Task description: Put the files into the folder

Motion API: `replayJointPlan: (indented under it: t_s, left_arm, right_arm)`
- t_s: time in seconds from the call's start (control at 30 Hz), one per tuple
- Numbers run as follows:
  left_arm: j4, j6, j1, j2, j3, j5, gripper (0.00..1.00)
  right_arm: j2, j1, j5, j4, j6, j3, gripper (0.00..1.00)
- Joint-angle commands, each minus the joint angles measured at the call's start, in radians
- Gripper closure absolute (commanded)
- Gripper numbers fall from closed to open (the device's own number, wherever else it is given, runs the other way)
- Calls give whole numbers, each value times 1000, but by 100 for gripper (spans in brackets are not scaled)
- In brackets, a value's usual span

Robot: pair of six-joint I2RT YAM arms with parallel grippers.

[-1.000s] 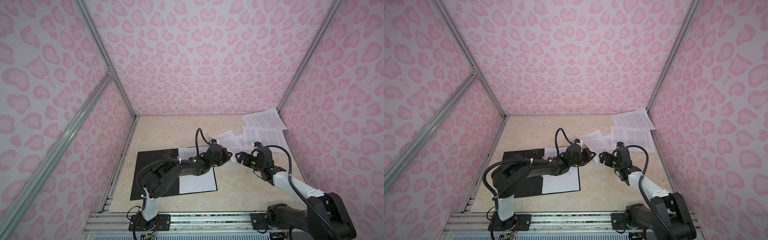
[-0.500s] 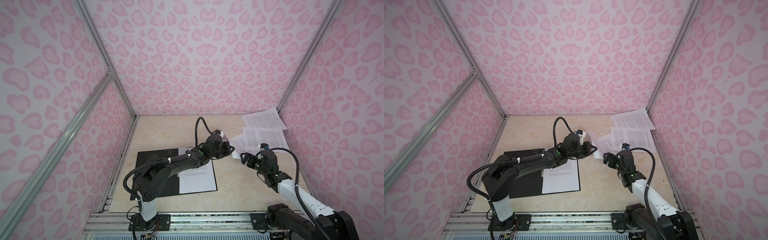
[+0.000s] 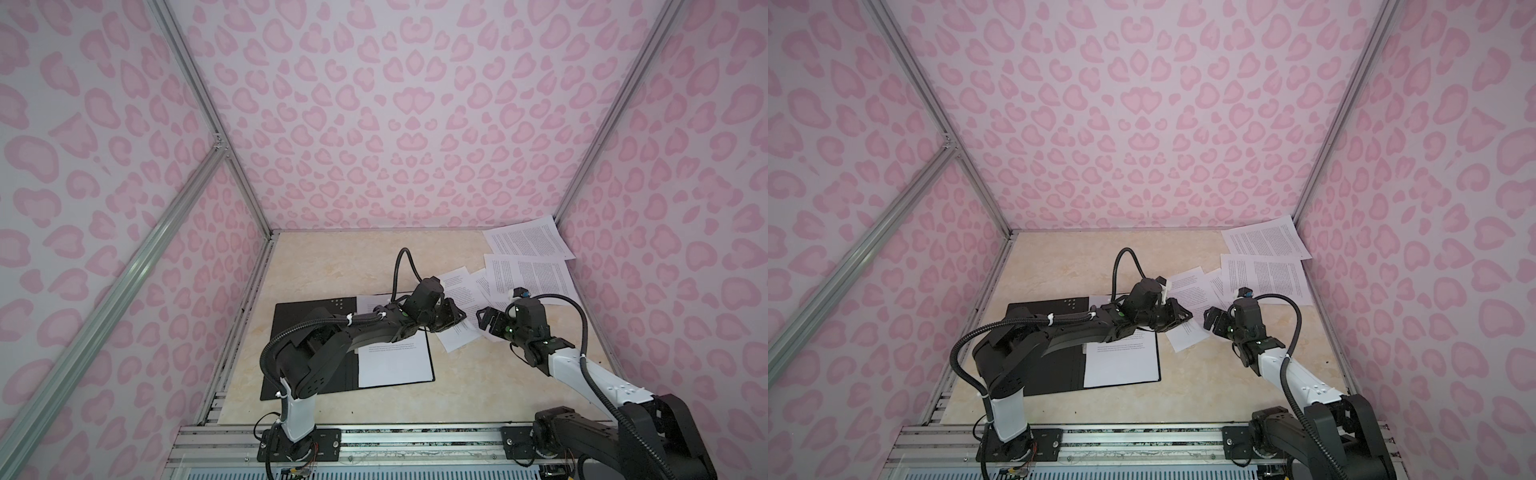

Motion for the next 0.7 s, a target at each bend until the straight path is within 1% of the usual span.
replayJointPlan:
  t_s: [0.0,0.03,0.07,0.17,0.27,0.33,0.43,0.5,0.57,0.67]
  left_arm:
    - [65,-19,0,21,-3,17,90]
    - [74,-21,0,25,-3,22,95]
    - [78,-23,0,25,-2,27,97]
    - [55,12,0,5,18,33,97]
    - [-24,92,-1,-52,43,14,97]
    - [-61,150,-1,-104,48,5,97]
    - [-207,244,2,-176,59,-14,97]
    - [-248,262,15,-233,25,-11,97]
    - [-261,267,42,-300,-39,4,97]
    - [-315,286,84,-431,-162,-21,97]
  right_arm:
    - [8,1,-15,0,-17,11,3]
    - [7,1,-12,-3,-18,12,3]
    - [5,1,-8,-7,-20,13,3]
    - [-11,1,-4,-9,-24,11,3]
    - [-34,1,-1,0,-20,-1,3]
    - [-50,0,5,48,11,-31,3]
    - [-49,-5,-37,111,34,-55,3]
    - [-59,-6,-63,89,27,-43,3]
    - [-80,-6,-77,64,6,-34,3]
    - [-121,-5,-94,94,-6,-57,3]
